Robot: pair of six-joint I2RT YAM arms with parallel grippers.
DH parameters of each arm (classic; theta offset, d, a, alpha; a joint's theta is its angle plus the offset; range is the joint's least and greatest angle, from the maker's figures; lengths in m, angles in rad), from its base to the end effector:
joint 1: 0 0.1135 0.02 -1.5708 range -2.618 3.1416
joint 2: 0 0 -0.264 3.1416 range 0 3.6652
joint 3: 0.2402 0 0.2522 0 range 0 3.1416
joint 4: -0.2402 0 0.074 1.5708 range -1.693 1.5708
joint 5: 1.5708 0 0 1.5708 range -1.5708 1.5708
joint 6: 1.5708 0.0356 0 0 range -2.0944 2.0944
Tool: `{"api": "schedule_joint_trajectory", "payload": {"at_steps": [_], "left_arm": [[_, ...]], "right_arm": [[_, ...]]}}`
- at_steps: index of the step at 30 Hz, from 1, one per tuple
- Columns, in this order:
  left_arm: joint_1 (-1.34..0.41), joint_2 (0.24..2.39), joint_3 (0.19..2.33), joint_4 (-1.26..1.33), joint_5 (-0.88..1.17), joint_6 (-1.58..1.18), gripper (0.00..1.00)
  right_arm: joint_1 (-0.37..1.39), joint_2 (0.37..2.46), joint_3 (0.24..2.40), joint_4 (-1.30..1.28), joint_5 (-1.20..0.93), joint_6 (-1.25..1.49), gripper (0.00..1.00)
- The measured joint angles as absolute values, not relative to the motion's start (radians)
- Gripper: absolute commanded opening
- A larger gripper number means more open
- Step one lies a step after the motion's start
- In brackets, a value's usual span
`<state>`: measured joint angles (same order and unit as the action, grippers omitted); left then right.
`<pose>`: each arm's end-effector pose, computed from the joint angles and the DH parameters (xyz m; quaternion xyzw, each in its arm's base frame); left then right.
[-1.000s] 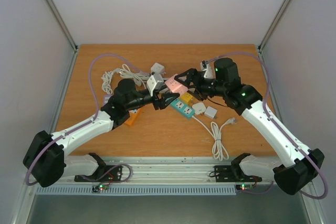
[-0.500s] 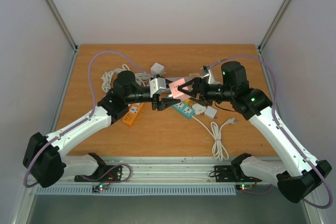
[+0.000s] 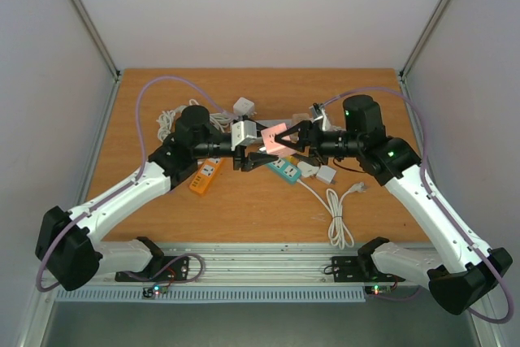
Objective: Insert the plug
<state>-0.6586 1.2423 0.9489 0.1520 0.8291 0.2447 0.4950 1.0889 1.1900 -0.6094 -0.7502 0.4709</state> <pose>0.2083 -0.1944 0.3362 0.5392 0.5068 -0.4210 0.5246 0.1844 0.1271 0.3832 -0.1953 0.7999 0.4987 0.2708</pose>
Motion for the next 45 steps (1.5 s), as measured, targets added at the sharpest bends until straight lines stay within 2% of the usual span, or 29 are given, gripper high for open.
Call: {"api": "schedule_joint_trajectory", "payload": {"at_steps": [4, 11, 18, 21, 22, 24, 27, 29, 30, 35, 45], "left_arm": [[-0.659, 1.242, 0.97, 0.115, 0.846, 0.271, 0.45], [-0.658, 1.242, 1.006, 0.047, 0.886, 0.312, 0.45], [-0.656, 1.242, 1.05, -0.044, 0.914, 0.366, 0.45], [-0.656, 1.243, 1.065, -0.063, 0.928, 0.38, 0.46], [-0.656, 1.243, 1.067, -0.067, 0.929, 0.384, 0.49], [-0.655, 1.244, 1.073, -0.073, 0.926, 0.388, 0.66], [-0.658, 1.245, 1.081, -0.075, 0.886, 0.384, 0.85], [-0.665, 1.243, 1.078, -0.081, 0.825, 0.336, 0.97], [-0.669, 1.242, 1.073, -0.084, 0.783, 0.31, 0.99], [-0.675, 1.173, 1.026, -0.115, 0.507, 0.133, 0.99], [-0.665, 0.95, 1.054, -0.384, -0.102, -0.168, 0.99]], "right_arm": [[0.486, 1.089, 1.198, -0.623, -0.786, 0.457, 0.7], [0.482, 1.088, 1.209, -0.65, -0.835, 0.432, 0.65], [0.463, 1.1, 1.217, -0.662, -0.912, 0.426, 0.69], [0.459, 1.104, 1.226, -0.673, -0.935, 0.416, 0.54], [0.458, 1.105, 1.229, -0.677, -0.941, 0.413, 0.51], [0.455, 1.109, 1.238, -0.685, -0.943, 0.405, 0.5], [0.454, 1.119, 1.262, -0.705, -0.912, 0.37, 0.5], [0.455, 1.128, 1.292, -0.729, -0.853, 0.323, 0.49], [0.455, 1.133, 1.31, -0.739, -0.816, 0.297, 0.49], [0.454, 1.188, 1.375, -0.771, -0.617, 0.188, 0.48], [0.476, 1.509, 1.517, -0.857, -0.24, -0.034, 0.49]]}}
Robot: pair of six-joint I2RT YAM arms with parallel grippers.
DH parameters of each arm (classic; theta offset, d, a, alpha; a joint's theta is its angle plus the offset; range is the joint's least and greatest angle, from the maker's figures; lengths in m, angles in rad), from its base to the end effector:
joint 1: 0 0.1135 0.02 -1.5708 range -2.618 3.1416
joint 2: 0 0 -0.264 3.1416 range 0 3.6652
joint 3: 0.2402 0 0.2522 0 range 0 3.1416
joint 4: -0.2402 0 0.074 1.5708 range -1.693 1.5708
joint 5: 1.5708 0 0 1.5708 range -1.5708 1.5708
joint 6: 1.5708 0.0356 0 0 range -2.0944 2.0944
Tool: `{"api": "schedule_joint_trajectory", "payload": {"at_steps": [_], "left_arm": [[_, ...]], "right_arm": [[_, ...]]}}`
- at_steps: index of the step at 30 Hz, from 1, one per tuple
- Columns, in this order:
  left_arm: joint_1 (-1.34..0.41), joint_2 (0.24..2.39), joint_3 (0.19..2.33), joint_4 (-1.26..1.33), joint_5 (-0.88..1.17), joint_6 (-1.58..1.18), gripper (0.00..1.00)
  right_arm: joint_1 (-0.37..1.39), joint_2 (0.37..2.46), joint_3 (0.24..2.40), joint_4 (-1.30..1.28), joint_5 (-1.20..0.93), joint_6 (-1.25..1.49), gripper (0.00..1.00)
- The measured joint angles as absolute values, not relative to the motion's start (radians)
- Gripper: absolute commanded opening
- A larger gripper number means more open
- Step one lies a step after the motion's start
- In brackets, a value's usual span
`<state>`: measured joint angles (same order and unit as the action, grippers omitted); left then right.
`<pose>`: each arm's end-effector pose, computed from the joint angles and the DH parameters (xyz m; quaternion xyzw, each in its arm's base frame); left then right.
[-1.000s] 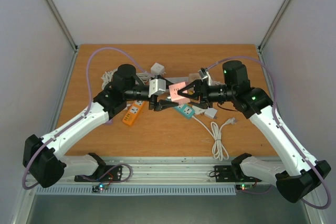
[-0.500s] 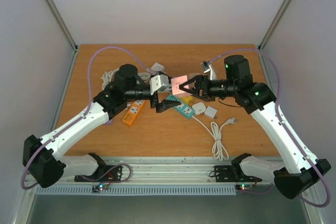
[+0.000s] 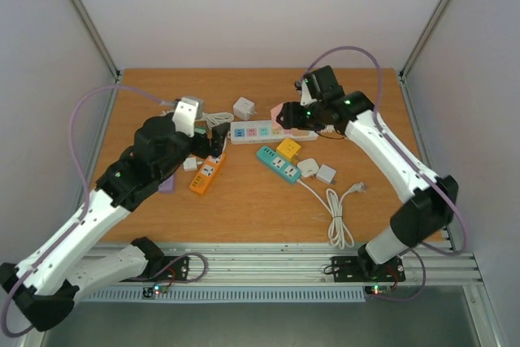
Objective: Insert the plug
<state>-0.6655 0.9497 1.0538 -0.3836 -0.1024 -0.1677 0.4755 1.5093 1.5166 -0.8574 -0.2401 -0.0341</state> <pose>0.1666 -0.1261 0.3831 0.1667 0.7807 -0.2058 0.5661 0.2806 0.1540 0.3572 -0.2750 0.8884 0.1860 0.3170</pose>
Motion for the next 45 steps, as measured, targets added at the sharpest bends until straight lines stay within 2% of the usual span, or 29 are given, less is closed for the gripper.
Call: {"api": "schedule_joint_trajectory", "payload": {"at_steps": [5, 18, 26, 45], "left_arm": [[-0.656, 0.822, 1.02, -0.492, -0.188, -0.182, 0.99], [-0.656, 0.686, 1.017, -0.614, -0.2, -0.157, 0.99], [-0.656, 0.547, 0.968, -0.6, -0.233, -0.149, 0.99], [-0.656, 0.526, 0.929, -0.578, -0.24, -0.153, 0.99]], "right_arm": [[0.499, 1.687, 1.63, -0.885, -0.139, -0.121, 0.49], [0.546, 2.036, 1.815, -0.944, 0.031, -0.222, 0.48], [0.546, 2.109, 1.924, -0.992, 0.115, -0.235, 0.48], [0.546, 2.188, 1.965, -1.033, 0.131, -0.188, 0.48]]}}
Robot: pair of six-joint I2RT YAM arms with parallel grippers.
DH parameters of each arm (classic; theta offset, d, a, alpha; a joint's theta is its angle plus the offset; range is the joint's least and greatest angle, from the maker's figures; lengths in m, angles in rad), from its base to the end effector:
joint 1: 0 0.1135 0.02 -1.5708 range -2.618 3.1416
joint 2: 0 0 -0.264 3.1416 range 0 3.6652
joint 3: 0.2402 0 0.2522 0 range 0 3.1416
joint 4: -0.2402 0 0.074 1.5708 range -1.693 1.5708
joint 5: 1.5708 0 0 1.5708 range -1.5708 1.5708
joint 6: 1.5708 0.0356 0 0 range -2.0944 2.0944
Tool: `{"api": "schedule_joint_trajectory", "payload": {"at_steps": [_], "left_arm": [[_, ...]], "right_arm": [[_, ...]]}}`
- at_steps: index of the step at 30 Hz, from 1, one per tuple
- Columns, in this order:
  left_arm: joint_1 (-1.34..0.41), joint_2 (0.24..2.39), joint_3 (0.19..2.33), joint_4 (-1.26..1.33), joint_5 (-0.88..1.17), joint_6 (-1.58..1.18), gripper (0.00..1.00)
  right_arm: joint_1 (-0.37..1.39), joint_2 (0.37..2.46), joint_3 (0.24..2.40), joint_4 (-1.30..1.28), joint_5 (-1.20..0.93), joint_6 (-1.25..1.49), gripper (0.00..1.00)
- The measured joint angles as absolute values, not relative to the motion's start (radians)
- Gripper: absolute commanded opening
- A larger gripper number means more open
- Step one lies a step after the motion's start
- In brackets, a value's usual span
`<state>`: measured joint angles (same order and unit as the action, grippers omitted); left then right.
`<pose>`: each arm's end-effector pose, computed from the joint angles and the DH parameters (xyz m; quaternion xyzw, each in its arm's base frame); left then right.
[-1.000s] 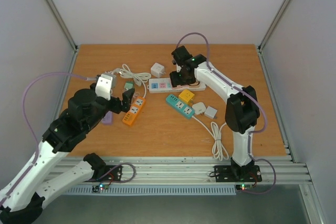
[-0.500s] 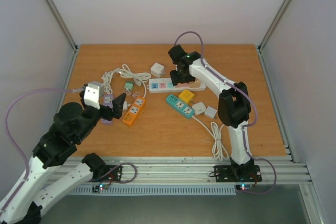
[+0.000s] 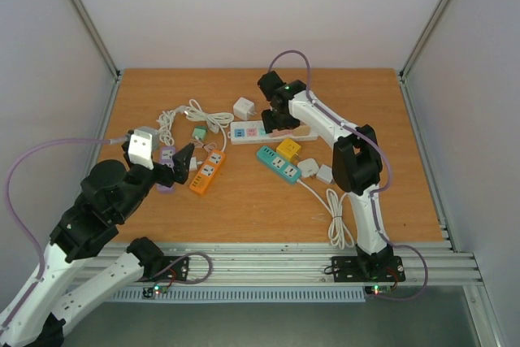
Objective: Insert the plug
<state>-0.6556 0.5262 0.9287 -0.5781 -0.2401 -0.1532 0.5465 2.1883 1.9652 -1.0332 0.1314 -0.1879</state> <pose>0.0848 -0.0546 0.3783 0.1146 0.7561 -0.1666 0.6224 0.3944 0.2345 0.2291 -0.3442 0.9235 -0.0359 0.1653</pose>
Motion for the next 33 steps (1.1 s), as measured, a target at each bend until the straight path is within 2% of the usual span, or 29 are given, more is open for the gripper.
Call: {"api": "schedule_joint_trajectory", "payload": {"at_steps": [15, 33], "left_arm": [[-0.656, 0.529, 0.927, -0.571, -0.241, -0.153, 0.99], [-0.656, 0.539, 0.916, -0.567, -0.249, -0.152, 0.99]], "right_arm": [[0.546, 2.255, 2.073, -1.097, 0.142, -0.143, 0.5], [0.55, 2.247, 2.058, -1.092, 0.161, -0.122, 0.5]]}}
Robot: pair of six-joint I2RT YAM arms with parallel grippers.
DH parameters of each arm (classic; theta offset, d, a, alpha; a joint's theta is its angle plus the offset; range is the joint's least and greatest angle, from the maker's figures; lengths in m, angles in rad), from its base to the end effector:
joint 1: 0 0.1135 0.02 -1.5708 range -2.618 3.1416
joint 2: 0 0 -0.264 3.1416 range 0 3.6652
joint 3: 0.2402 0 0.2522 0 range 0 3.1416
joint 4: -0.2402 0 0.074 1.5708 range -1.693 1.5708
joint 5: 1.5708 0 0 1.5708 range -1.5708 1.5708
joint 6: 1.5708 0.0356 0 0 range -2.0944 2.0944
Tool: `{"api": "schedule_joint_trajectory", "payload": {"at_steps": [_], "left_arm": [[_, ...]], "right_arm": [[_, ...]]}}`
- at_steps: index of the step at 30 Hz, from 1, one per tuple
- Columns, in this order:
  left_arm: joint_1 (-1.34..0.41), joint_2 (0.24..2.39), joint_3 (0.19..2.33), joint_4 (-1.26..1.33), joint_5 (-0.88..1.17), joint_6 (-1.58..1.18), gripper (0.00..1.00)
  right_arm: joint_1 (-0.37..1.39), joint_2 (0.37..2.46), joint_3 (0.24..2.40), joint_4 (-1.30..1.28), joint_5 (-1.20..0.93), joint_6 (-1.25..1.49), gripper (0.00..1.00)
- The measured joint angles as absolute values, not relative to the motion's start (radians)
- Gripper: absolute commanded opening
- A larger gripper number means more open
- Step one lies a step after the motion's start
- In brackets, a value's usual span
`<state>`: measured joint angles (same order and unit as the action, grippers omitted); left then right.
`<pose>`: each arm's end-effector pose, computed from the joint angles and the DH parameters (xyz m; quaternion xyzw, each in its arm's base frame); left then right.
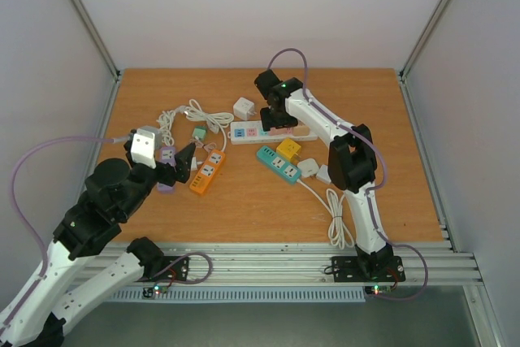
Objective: Insert the plug
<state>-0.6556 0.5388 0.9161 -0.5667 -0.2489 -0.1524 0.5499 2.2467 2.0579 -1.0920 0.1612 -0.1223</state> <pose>0.0890 -0.0574 0.3746 0.1138 0.7604 -0.1605 0.6189 0.4022 0.2398 0.2278 -0.3143 0.9349 -0.0473 0.1576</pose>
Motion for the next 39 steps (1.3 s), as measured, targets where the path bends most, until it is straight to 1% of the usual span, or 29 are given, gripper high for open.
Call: {"api": "schedule_joint_trajectory", "payload": {"at_steps": [17, 33, 39], "left_arm": [[-0.656, 0.55, 0.915, -0.565, -0.252, -0.152, 0.99], [-0.656, 0.555, 0.914, -0.565, -0.26, -0.152, 0.99], [-0.656, 0.558, 0.914, -0.565, -0.26, -0.152, 0.99]], "right_arm": [[0.554, 2.23, 2.019, -1.097, 0.176, 0.009, 0.5], [0.555, 2.24, 2.014, -1.105, 0.177, 0.006, 0.52], [0.553, 2.274, 2.032, -1.107, 0.176, -0.016, 0.54]]}}
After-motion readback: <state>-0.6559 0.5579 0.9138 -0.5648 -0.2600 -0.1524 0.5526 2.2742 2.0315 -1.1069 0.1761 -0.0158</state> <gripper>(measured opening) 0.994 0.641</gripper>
